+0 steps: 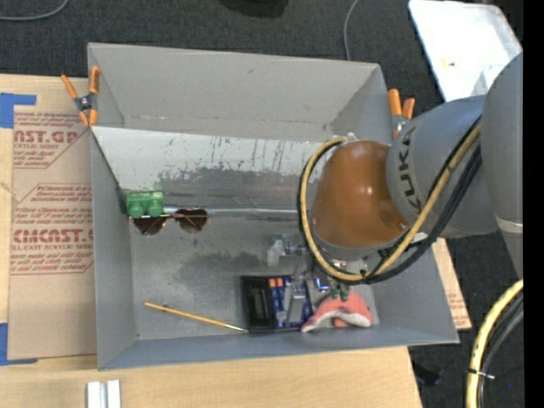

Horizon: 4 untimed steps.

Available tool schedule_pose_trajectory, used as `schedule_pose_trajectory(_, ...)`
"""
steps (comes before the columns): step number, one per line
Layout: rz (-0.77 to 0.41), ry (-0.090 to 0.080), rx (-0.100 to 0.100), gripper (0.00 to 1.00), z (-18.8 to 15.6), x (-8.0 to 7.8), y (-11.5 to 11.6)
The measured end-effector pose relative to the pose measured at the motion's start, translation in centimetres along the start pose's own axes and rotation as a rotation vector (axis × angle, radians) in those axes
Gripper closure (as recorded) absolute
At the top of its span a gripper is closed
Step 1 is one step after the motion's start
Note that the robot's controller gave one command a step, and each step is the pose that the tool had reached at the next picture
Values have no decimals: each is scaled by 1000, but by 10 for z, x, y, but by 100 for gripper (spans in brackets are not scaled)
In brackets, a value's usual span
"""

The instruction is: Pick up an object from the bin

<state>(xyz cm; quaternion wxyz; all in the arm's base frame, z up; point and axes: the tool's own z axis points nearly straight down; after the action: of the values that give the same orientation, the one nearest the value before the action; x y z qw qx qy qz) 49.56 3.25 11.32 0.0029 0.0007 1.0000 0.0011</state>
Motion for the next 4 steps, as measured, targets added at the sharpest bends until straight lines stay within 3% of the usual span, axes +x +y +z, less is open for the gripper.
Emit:
schedule_pose_trajectory(1, 40, -9, -1, 0, 46, 13, -19)
schedule_pose_trajectory(2, 66, -2, -2, 100, 42, 5, -12)
schedule_pose_trajectory(4, 66, -2, -2, 100, 42, 5, -12)
